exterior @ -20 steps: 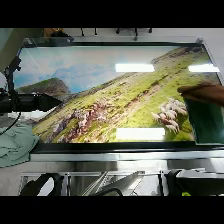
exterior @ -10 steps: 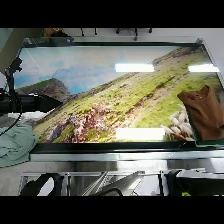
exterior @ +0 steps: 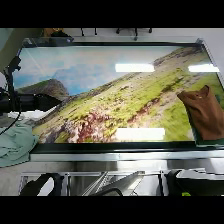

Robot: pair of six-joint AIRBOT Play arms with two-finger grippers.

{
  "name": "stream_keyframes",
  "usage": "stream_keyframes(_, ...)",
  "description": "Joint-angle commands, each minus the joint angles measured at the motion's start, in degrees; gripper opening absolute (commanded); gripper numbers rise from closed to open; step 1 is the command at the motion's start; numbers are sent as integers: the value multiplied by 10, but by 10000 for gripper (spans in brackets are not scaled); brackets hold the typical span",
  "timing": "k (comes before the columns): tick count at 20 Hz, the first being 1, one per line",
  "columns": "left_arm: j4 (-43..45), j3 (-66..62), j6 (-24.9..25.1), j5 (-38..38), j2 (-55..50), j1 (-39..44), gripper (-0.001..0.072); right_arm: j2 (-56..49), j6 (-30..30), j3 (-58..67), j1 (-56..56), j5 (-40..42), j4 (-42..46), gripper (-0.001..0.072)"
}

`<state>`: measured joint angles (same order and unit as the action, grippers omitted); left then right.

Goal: Fold the shirts.

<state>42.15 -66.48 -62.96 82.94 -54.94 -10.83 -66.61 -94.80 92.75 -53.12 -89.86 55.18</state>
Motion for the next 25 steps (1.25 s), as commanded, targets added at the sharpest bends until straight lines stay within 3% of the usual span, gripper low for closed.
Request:
stream_keyframes(1,-2,-28,-18,0,2,-3,17,42,57,16,76,63,-92,19)
stream_keyframes(5,-2,29,-36,7,65,14,17,155,112,-136,278,68,3,19)
stream_keyframes(9,0,198,-57,4,169,65,17,325,90,-441,478,151,31,19)
stream_keyframes(12,3,299,-82,-14,223,97,17,397,70,-586,550,223,31,19)
stream_keyframes(25,-2,351,-87,-30,248,113,18,405,78,-614,558,222,25,20)
